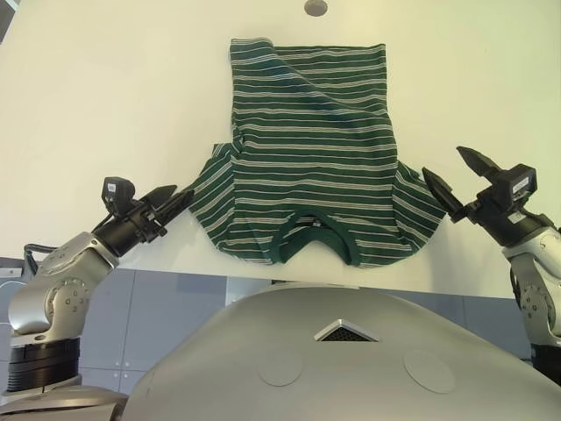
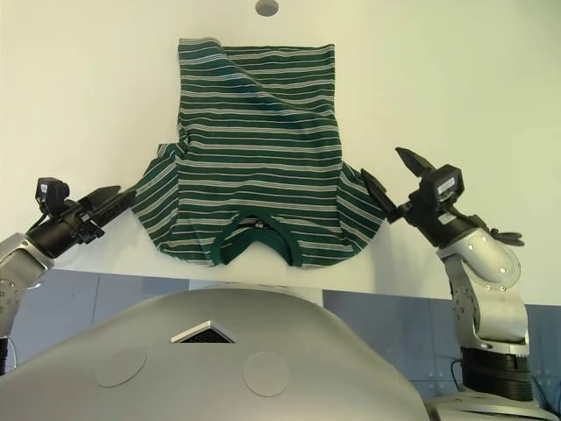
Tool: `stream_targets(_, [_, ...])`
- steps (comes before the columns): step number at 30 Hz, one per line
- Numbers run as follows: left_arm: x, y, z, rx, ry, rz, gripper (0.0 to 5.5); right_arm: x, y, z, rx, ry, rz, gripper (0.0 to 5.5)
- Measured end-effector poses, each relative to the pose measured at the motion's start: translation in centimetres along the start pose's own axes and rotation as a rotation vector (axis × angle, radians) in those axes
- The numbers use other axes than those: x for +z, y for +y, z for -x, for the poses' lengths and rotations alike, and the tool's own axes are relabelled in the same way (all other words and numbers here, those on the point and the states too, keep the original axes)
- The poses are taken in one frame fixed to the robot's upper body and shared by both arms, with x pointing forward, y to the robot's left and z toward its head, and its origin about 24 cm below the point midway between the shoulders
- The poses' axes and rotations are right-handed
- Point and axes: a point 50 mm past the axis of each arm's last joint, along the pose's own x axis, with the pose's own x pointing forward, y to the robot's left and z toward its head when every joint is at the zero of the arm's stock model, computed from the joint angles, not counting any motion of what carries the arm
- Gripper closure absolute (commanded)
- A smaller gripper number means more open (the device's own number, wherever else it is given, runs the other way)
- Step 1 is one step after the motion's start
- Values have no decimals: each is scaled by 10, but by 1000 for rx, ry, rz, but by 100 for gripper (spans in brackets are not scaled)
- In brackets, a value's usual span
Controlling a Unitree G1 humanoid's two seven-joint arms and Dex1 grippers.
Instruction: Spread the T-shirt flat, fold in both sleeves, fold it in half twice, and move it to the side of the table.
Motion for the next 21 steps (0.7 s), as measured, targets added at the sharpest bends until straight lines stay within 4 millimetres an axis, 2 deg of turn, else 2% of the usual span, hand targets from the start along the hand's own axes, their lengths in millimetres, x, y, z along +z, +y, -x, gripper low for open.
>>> stream_targets(3, [-7,-8,0,-25,9,-41,387,-24,2,24,-165,-10,-264,196])
stream_targets(5, [-9,-7,1,-13,4,-72,428,-36,15,37,-188,15,-411,196])
stream_targets(8, [-11,-8,-2,5,-27,-94,472,-47,22,44,-187,45,-571,196])
stream_targets(12, [-11,-15,-8,-29,-46,-77,542,-46,20,48,-175,14,-802,196])
stream_targets(16, [-5,-20,-7,-74,-54,-70,547,-44,28,47,-103,22,-968,196])
stream_targets(18, [8,-27,-11,-117,-92,-93,547,-44,31,45,-80,36,-986,196])
stream_targets(21, [24,-36,-15,-158,-137,-140,550,-43,31,36,-99,29,-991,253])
